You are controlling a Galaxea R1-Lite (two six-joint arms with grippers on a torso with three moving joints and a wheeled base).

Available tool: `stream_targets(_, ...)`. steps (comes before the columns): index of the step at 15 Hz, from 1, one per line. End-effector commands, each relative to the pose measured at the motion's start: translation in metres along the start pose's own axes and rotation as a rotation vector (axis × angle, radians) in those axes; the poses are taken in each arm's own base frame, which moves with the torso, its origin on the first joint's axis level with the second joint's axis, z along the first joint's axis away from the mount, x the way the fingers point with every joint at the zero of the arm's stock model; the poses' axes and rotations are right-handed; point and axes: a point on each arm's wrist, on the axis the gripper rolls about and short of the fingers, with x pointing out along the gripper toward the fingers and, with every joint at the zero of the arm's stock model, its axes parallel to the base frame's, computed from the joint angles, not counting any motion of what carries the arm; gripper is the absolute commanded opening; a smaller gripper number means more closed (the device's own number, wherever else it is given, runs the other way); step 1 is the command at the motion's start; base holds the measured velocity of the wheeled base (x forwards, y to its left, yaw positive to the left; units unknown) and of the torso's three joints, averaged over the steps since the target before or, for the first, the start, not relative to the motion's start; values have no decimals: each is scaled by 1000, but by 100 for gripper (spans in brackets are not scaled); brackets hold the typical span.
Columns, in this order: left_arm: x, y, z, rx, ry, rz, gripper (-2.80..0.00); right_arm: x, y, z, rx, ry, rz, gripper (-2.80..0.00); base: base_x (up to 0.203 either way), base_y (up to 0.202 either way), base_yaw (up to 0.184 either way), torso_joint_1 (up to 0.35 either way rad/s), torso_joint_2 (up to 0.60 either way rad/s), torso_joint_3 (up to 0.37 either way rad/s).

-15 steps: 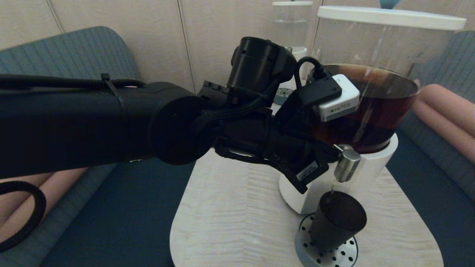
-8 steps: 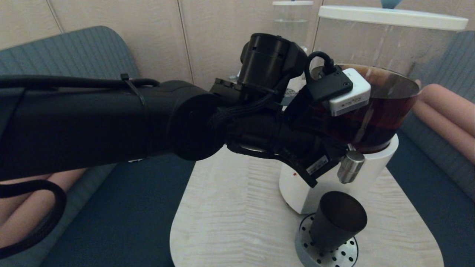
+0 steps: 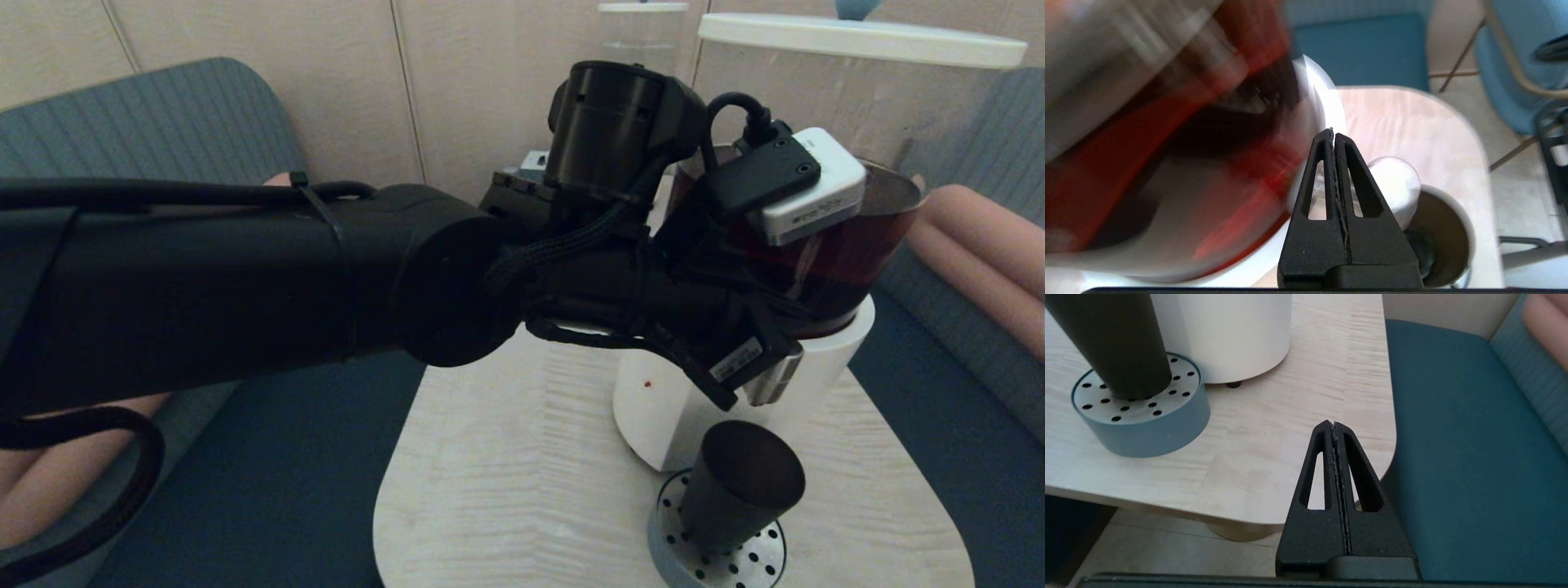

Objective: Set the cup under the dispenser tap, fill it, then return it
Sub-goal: Turn off the faucet, then place the cup next to the water dispenser

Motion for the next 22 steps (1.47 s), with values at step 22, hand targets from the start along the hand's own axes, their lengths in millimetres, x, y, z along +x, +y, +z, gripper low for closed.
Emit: stream_targets(22,-137,-26,27,-592,-256,180,-280,0,0,0,0,2,0,-280,0,0,0,0,0,0)
